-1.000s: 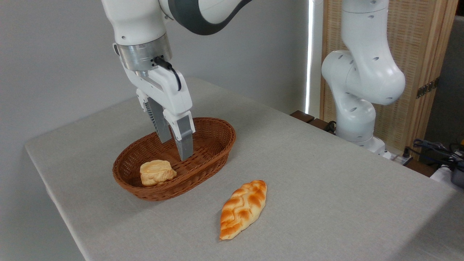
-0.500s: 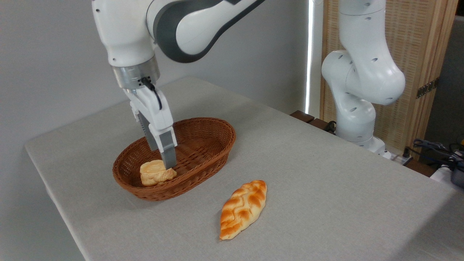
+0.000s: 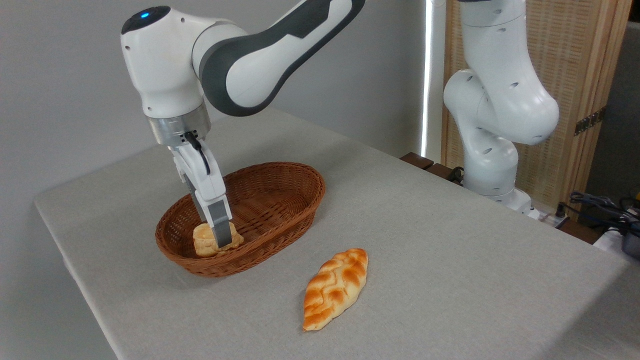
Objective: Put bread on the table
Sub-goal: 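Close the gripper on the round bread roll in the basket, then lift the roll out of the basket and carry it beside the braided loaf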
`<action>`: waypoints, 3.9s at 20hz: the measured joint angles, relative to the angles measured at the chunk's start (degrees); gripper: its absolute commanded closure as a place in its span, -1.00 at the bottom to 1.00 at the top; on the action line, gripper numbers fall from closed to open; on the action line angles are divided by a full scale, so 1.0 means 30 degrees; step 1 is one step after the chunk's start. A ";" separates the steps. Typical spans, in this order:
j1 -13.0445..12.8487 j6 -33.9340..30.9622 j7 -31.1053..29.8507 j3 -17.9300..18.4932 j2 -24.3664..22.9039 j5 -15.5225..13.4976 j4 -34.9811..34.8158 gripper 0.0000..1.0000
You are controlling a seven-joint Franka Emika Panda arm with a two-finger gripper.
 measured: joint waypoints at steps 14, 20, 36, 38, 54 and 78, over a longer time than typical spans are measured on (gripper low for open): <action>0.0007 0.0535 0.0001 -0.0286 0.0382 0.0743 0.0005 0.00; 0.0001 0.0561 0.0004 -0.0324 0.0430 0.0776 0.0005 -0.02; 0.0012 0.0561 -0.1128 -0.0484 0.0027 0.0794 0.0240 0.01; 0.0023 0.0561 -0.1182 -0.0484 -0.0157 0.0793 0.0253 0.01; 0.0457 -0.1078 -0.0523 0.3333 -0.2360 0.0719 -0.0190 -1.00; 0.0442 -0.1017 0.1773 0.4819 -0.1719 0.0720 -0.1988 -1.00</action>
